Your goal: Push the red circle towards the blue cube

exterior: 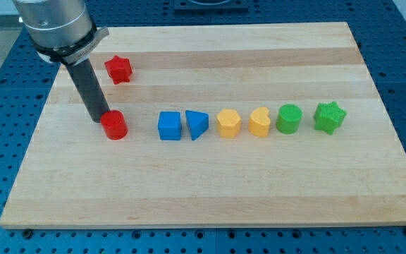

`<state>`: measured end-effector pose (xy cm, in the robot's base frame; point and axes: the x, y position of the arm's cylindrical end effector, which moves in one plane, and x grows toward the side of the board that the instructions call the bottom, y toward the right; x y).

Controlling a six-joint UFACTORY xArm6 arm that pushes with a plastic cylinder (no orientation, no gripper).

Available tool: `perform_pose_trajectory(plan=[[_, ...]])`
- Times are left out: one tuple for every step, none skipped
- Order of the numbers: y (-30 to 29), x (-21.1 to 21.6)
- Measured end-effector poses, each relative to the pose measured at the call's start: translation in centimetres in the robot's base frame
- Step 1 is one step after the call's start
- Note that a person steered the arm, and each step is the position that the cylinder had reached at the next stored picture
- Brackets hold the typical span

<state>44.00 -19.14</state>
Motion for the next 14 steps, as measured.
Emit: perform_pose_trajectory(plan=[[0.0,0.4],[-0.3,1.4],[-0.3,1.5],[-1.4,2.4],[-1.4,3.7],[-0.4,3.7],[1.2,3.7],[1.7,3.7],[2.3,3.7],[3.0,3.7],[3.1,3.7],[3.3,3.7],[3.3,3.7],[3.3,3.2]])
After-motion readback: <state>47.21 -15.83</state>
